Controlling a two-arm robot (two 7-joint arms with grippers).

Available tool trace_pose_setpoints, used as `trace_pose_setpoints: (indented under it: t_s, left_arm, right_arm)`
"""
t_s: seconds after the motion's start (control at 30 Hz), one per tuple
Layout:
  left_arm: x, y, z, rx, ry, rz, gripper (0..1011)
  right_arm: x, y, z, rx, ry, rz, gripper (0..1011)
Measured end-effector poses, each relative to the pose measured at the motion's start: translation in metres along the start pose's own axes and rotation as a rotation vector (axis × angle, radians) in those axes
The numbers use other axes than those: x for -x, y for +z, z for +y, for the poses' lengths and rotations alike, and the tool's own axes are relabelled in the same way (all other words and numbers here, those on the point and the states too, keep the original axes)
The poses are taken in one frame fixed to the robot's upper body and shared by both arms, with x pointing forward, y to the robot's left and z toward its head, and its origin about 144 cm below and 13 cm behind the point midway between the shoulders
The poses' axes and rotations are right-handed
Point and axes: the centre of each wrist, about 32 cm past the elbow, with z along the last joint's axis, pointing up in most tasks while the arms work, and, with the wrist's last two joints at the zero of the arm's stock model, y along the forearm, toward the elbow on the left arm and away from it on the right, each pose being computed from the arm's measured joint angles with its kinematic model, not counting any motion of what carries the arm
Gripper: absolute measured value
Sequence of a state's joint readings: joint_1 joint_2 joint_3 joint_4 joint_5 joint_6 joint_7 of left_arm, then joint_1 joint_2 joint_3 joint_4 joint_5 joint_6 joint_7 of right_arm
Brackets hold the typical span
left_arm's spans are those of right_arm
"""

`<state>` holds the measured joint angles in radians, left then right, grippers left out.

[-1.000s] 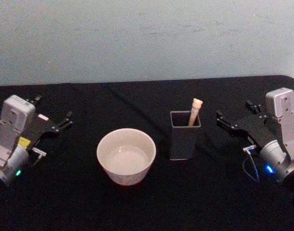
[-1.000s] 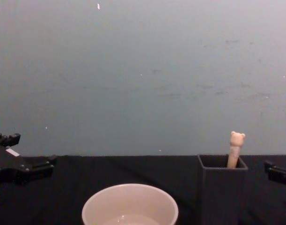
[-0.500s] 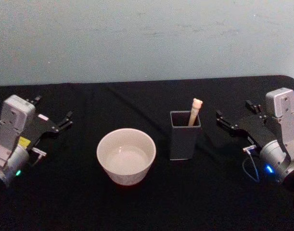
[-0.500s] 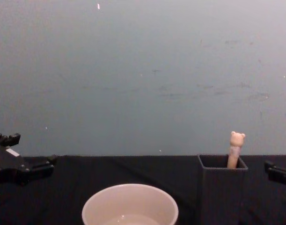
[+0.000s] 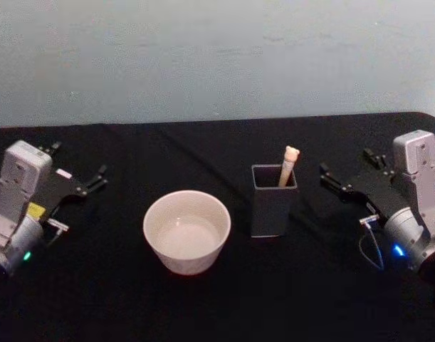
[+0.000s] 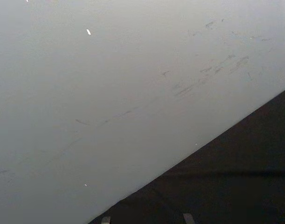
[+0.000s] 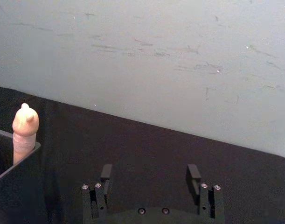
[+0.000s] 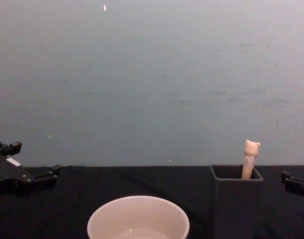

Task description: Pick up the stirring spoon with one hand, stir inside the cup, then place it back in its original position.

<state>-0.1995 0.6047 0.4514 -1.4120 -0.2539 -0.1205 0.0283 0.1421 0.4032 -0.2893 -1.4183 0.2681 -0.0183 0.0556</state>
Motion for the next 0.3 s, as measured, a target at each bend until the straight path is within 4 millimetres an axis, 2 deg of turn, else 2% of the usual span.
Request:
trace_pose_setpoints:
  t_s: [0.3]
  left_arm:
    - [0.0000,0.0000,0.0000,0.000,0.000,0.000,1001]
  right_arm:
    - [0.0000,0.0000,0.0000,0.000,0.000,0.000,1000]
